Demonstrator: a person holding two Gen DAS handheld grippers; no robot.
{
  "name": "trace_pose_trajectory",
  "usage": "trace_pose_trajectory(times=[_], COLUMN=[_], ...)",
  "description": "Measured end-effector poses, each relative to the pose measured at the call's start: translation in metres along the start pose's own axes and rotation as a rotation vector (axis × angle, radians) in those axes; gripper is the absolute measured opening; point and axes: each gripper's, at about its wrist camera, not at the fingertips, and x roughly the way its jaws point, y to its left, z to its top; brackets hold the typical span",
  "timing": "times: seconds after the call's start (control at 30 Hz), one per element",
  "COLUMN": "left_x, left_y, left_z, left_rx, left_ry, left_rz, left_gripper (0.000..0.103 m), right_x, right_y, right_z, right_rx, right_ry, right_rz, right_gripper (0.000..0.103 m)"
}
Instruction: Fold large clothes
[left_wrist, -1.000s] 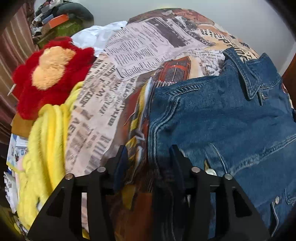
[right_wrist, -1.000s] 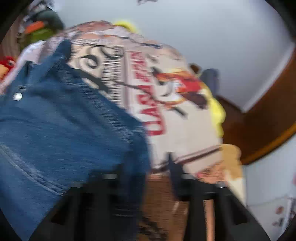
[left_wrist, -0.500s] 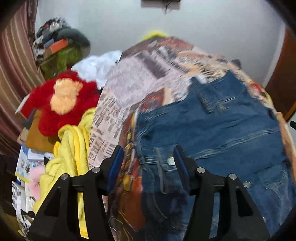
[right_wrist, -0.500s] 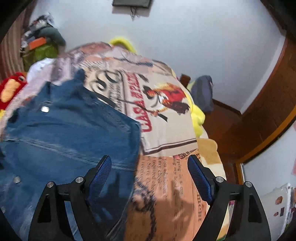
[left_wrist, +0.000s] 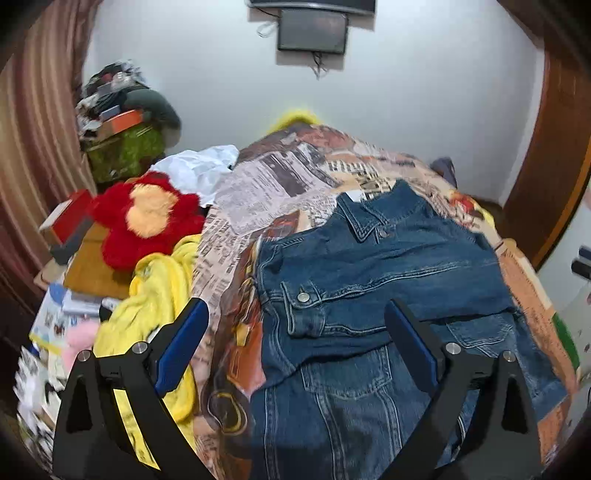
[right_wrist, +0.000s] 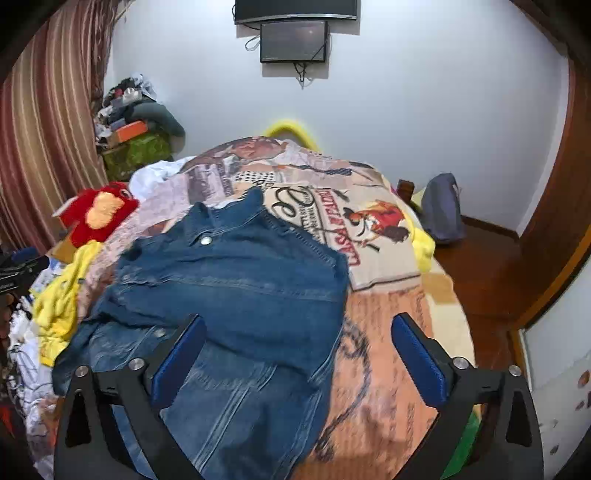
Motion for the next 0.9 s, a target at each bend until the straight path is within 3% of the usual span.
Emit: trace_pose_trajectory(times=[0.1, 0.23, 0.47, 0.53, 0.67, 0.77, 0.9], left_x=[-0.014, -0.017, -0.002, 0.005, 0.017, 0.024, 0.034], left_y=[0.010, 0.025, 0.044, 0.047, 0.049, 0.043, 0.033], left_z=[-0.021, -0.052, -0.122, -0.141, -0.171, -0.183, -0.182], left_rx=[-0.041, -0.083, -0.183, -0.222, -0.330, -0.379, -0.374], left_ry=[0.008, 0.083, 0.262, 0.317, 0.396, 0.423, 0.441], left_rz=[0.011, 0.039, 0.022, 0.000, -0.102, -0.176, -0.216], left_gripper=[0.097, 0.097, 0.097, 0.097, 0.095, 0.087, 0.073], right_x=[-0.013, -0.016, -0.016, -0.012, 0.000, 0.005, 0.014], right_y=[0.002, 0.002, 0.008, 0.008, 0.011, 0.013, 0.015], right_z=[-0.020, -0.051, -0.108, -0.120, -0.145, -0.156, -0.164], right_rx=[0.025, 0.068, 0.084, 0.106, 0.167, 0.223, 0.312], right_ry=[0.015, 0.068, 0.159, 0.190, 0.284, 0.311, 0.341], right_rz=[0.040, 0.067, 0.024, 0.029, 0.117, 0.163, 0.263], right_gripper=[0.102, 0.102, 0.102, 0.102, 0.102, 0.102, 0.102])
